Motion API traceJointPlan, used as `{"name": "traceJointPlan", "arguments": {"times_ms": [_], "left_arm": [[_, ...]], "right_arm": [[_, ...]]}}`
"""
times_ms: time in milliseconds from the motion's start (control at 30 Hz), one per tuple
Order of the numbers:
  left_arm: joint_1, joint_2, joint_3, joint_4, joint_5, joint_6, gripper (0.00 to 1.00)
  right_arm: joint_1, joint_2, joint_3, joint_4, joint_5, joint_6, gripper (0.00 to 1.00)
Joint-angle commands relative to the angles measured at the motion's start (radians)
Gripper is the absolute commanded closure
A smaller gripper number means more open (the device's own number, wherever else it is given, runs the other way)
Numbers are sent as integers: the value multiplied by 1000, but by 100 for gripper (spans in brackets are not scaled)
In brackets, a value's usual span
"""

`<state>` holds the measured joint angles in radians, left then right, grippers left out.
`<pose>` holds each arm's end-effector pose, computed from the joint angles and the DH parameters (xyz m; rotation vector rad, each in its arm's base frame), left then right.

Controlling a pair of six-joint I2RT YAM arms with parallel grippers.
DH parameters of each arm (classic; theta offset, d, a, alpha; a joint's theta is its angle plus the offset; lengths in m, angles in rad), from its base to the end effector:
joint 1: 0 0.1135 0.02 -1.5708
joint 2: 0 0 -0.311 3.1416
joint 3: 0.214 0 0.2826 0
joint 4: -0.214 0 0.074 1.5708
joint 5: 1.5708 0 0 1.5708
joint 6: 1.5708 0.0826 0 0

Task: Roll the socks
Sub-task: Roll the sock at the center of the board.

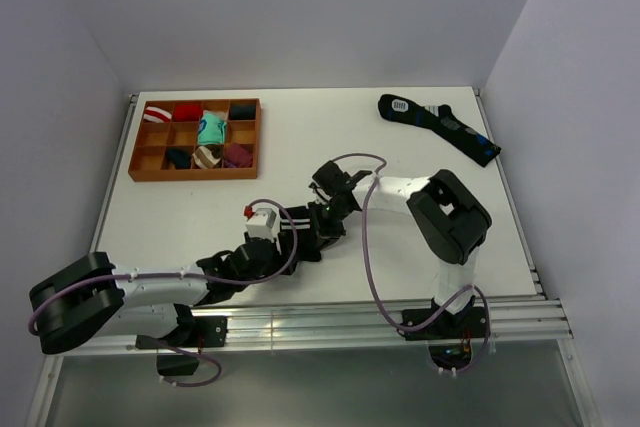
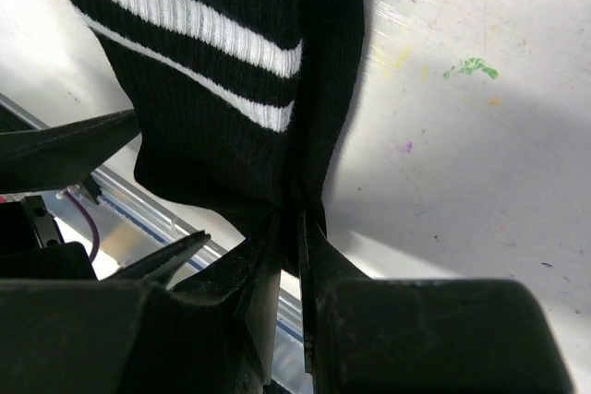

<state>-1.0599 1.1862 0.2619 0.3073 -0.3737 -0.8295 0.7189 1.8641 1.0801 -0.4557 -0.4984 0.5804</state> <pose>0.1440 -0.1952 0.1302 0.0396 2.2206 -0.6806 0.2716 0.2902 0.1201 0.3309 -2.9495 -0.9006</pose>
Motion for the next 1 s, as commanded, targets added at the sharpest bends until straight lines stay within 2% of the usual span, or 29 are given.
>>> {"name": "traceJointPlan", "arguments": {"times_ms": [0,400,967], "left_arm": [[-3,12,-3,61,16,10,33],[0,90,14,53,-10,-34,40],[18,184,109,-114,-39,-92,51]], "right_arm": [[-7,47,32,-41,40,-33,82],[-6,96,83,-103,-8,-48,82],[-7,76,24,-46,-32,-39,81]]}}
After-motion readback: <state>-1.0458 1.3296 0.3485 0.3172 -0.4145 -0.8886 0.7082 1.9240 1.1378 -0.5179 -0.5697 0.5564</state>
